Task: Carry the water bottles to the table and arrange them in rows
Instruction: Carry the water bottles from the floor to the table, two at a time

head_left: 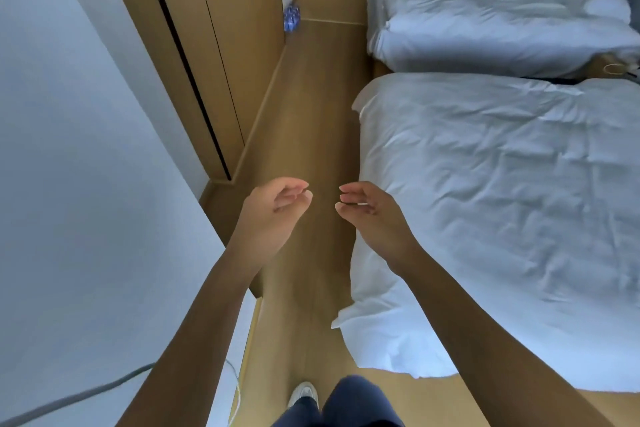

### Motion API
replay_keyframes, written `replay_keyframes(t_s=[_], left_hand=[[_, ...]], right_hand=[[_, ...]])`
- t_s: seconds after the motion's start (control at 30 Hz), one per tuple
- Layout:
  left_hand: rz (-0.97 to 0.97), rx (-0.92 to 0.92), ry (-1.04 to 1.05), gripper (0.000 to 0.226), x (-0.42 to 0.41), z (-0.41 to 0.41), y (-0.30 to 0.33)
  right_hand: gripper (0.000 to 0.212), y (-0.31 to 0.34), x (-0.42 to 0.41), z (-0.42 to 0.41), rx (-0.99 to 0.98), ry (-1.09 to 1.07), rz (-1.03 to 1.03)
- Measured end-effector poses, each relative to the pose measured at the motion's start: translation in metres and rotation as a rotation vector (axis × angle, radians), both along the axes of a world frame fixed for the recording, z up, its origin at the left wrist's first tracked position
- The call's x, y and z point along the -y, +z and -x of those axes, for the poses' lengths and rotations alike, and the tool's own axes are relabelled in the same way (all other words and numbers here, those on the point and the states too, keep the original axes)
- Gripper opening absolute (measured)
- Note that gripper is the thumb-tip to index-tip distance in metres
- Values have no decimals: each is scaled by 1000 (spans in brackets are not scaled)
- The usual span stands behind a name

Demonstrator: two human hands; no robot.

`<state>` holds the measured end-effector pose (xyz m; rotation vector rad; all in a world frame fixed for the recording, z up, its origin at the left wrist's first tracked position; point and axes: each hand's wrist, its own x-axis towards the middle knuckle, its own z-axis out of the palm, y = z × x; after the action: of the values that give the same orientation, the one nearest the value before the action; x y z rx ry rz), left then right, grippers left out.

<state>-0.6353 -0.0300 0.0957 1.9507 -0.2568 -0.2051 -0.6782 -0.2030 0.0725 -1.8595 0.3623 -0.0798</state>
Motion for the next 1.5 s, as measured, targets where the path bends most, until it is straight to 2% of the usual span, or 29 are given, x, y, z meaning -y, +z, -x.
replay_keyframes(t_s=[0.13,0.43,0.8,1.03,1.23,1.5], left_hand=[[-24,-48,-24,16,12,-72,-21],[-11,-113,60,22,78,-237,-59],[30,-134,87,11,205,-483,-59],[57,-178,70,8,241,-617,-84],[70,-200,58,8,261,-763,-107],[87,-235,92,16,291,-956,-103]], right_hand=[[28,-19,15,-70,-36,-10,-32],[27,-69,81,-242,-158,-4,-100],[29,-61,208,-481,-166,5,-77],[32,-78,246,-611,-215,20,-73],[28,-87,266,-768,-225,-24,-52],[29,-73,294,-951,-225,-100,-140]])
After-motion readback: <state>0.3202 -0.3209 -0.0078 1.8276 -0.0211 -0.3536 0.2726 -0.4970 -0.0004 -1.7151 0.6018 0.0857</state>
